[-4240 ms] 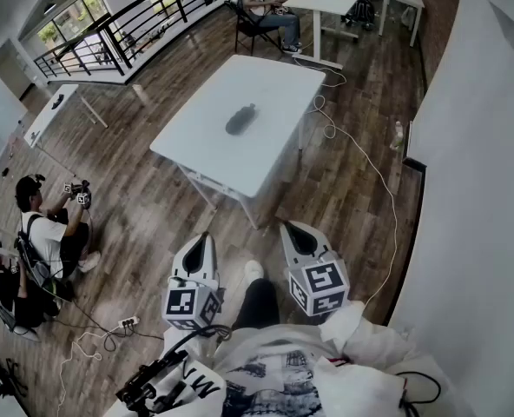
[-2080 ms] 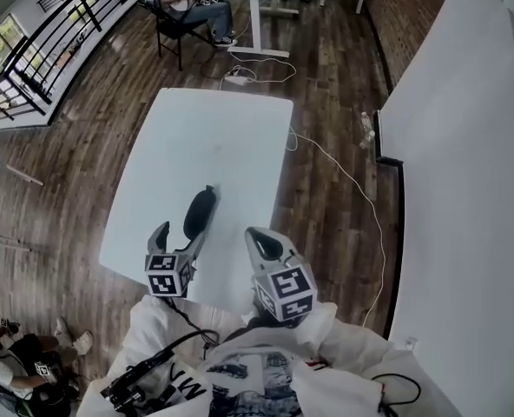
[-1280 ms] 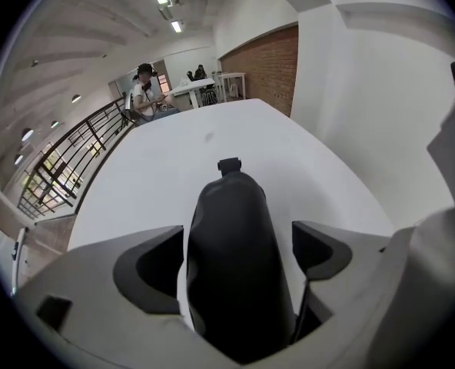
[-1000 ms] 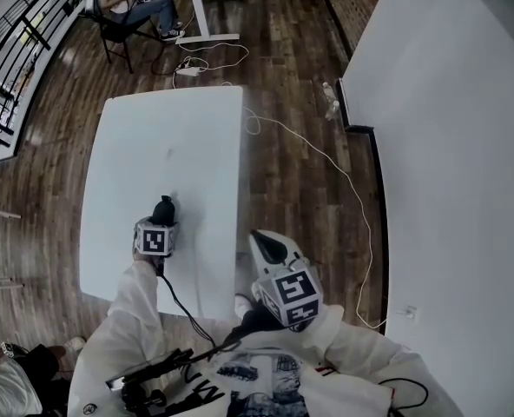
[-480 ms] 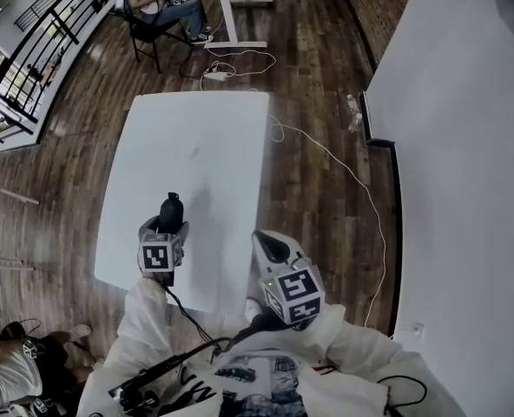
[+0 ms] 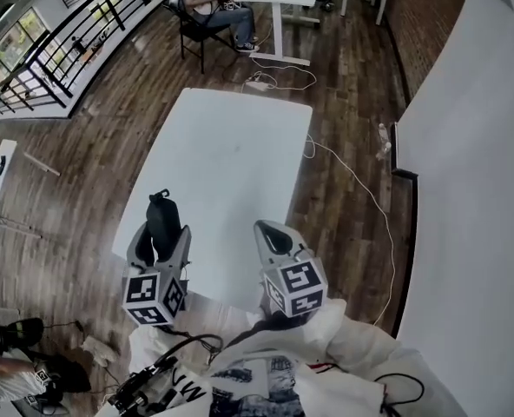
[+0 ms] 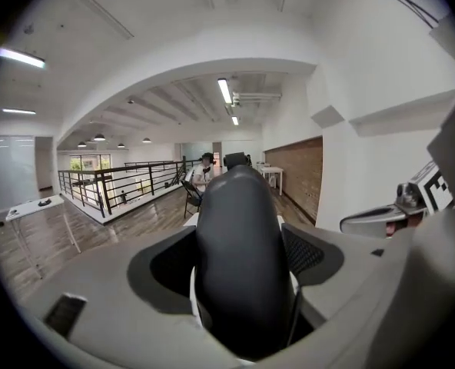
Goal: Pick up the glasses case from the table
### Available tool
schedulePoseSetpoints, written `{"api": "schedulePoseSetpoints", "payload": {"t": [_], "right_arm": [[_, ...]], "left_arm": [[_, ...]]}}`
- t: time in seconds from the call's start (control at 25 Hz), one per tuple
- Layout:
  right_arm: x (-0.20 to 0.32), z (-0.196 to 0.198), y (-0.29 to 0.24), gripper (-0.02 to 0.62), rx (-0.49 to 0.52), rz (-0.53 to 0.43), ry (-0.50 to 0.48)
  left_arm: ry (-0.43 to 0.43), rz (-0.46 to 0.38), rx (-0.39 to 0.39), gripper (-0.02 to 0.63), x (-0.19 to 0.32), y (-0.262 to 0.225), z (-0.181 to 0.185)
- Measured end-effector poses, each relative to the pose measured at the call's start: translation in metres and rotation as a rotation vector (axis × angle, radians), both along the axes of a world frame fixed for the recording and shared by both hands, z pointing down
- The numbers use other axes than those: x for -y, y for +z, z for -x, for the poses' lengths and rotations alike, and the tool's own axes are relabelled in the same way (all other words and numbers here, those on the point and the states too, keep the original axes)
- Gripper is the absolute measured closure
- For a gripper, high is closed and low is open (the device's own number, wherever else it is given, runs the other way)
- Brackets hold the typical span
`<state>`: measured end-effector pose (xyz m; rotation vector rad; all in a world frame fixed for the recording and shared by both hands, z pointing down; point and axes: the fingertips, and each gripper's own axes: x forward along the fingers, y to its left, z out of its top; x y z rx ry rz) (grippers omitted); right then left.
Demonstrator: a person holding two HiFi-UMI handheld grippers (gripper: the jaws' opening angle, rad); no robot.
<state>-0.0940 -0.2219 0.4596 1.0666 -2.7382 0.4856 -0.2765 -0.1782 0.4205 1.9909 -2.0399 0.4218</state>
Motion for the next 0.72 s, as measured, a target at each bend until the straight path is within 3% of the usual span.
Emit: {"api": "schedulePoseSetpoints", "payload": {"t": [0.32,0.72], "right_arm": [[-0.015,0.022,-0.028,0.6,0.022,-0.081,-0.035],[-0.018,0.024,-0.049,0.6,0.035,-0.126,-0.046]], "left_arm": [[-0.074,-0.041,0.009,0.236,-0.038,-0.006,0.019],[-0.078,-0.075,0.031,0.236,-0.042,-0.024,0.019]]}}
